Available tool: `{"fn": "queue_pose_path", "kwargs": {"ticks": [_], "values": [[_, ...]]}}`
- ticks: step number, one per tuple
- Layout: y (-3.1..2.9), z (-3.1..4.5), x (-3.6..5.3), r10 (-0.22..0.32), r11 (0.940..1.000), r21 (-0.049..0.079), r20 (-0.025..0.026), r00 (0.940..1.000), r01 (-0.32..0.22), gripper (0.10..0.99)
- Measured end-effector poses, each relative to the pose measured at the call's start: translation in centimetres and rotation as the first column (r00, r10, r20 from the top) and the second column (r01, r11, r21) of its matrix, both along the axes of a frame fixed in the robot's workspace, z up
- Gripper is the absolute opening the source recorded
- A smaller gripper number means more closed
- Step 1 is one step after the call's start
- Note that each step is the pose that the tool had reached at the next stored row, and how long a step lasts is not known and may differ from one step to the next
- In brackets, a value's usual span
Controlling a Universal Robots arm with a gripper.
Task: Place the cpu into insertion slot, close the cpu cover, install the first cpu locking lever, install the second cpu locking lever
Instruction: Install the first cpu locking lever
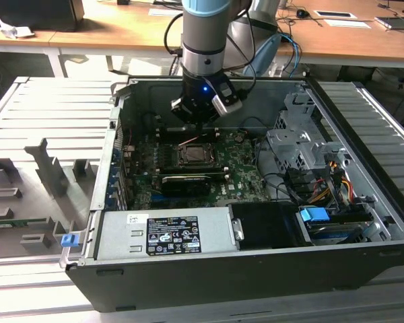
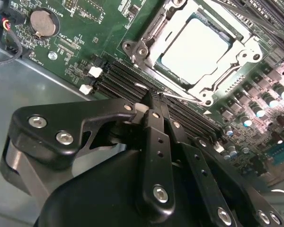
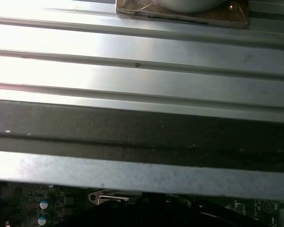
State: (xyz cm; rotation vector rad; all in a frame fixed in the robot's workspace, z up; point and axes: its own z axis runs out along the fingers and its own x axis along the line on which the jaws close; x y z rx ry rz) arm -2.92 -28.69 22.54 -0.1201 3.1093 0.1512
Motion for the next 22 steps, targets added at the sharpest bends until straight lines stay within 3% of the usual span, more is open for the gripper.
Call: {"fn": "queue_pose_path", "kwargs": {"ticks": [16,22], "values": [[-0.01,-1.7,1.0,0.0,1.0,-0.001,0.0,1.0,0.0,0.106],[-0.01,-2.03,1.0,0.0,0.9999,-0.011,-0.0002,1.0,0.0,0.106]]}}
